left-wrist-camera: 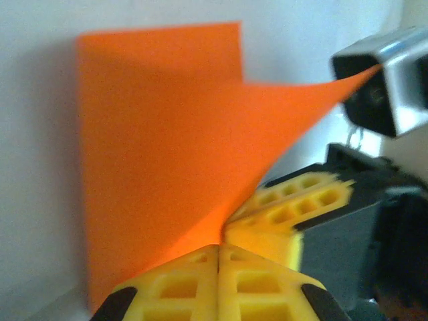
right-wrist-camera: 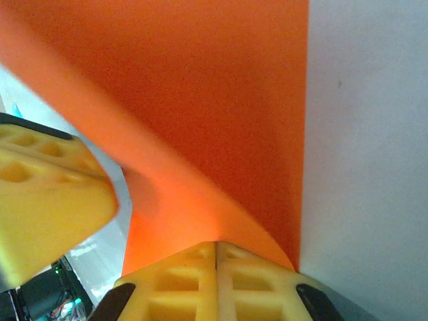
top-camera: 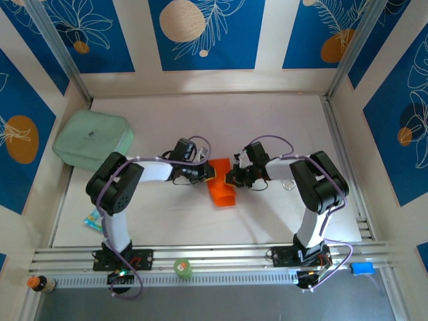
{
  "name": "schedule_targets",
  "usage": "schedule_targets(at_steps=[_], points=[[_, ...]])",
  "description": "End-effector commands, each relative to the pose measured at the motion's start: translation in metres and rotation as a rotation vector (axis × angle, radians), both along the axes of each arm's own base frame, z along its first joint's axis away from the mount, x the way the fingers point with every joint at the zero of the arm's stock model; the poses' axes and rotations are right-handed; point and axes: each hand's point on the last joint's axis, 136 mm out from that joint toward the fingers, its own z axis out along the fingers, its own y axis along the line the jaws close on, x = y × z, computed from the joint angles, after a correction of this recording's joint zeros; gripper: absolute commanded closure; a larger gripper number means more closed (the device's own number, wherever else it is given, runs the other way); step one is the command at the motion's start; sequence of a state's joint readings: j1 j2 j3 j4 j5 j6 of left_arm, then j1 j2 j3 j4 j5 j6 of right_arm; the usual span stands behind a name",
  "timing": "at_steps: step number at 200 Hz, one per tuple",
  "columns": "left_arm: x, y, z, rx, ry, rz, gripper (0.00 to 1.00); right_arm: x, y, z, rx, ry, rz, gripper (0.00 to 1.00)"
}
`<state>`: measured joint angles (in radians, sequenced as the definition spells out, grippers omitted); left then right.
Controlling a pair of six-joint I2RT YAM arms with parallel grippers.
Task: Fold a paper plane with a square sheet of paper (pick it up from the middle)
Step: First fold the square sheet of paper in half at the center of the table.
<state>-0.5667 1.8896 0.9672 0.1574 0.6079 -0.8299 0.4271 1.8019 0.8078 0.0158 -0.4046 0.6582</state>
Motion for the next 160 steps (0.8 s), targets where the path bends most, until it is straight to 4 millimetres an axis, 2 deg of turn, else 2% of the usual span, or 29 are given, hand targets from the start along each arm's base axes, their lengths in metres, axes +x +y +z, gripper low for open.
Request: schedule_targets(at_steps=[1, 36, 63, 89, 124, 144, 160], points=[[0.002, -0.001, -0.011, -0.016, 0.044, -0.024, 0.95, -0.02, -0.018, -0.028, -0.101, 0.094, -0.02, 1.0], [0.007, 0.011, -0.032, 0.007, 0.072, 0.016, 0.95, -0.02, -0.018, -0.028, -0.098, 0.095, -0.022, 1.0], [0.004, 0.025, -0.046, 0.069, 0.094, 0.034, 0.95, -0.021, -0.018, -0.028, -0.1, 0.096, -0.021, 1.0], [0.008, 0.023, -0.036, 0.058, 0.083, 0.024, 0.95, -0.021, -0.018, -0.028, -0.102, 0.096, -0.021, 1.0], [0.021, 0.012, -0.011, 0.027, 0.034, -0.008, 0.94, -0.021, -0.018, -0.028, -0.103, 0.095, -0.02, 1.0], [0.025, 0.009, -0.011, 0.033, 0.032, -0.028, 0.94, -0.021, -0.018, -0.028, -0.104, 0.096, -0.019, 1.0], [0.027, 0.01, -0.018, 0.045, 0.04, -0.028, 0.94, -0.021, -0.018, -0.028, -0.104, 0.096, -0.021, 1.0]])
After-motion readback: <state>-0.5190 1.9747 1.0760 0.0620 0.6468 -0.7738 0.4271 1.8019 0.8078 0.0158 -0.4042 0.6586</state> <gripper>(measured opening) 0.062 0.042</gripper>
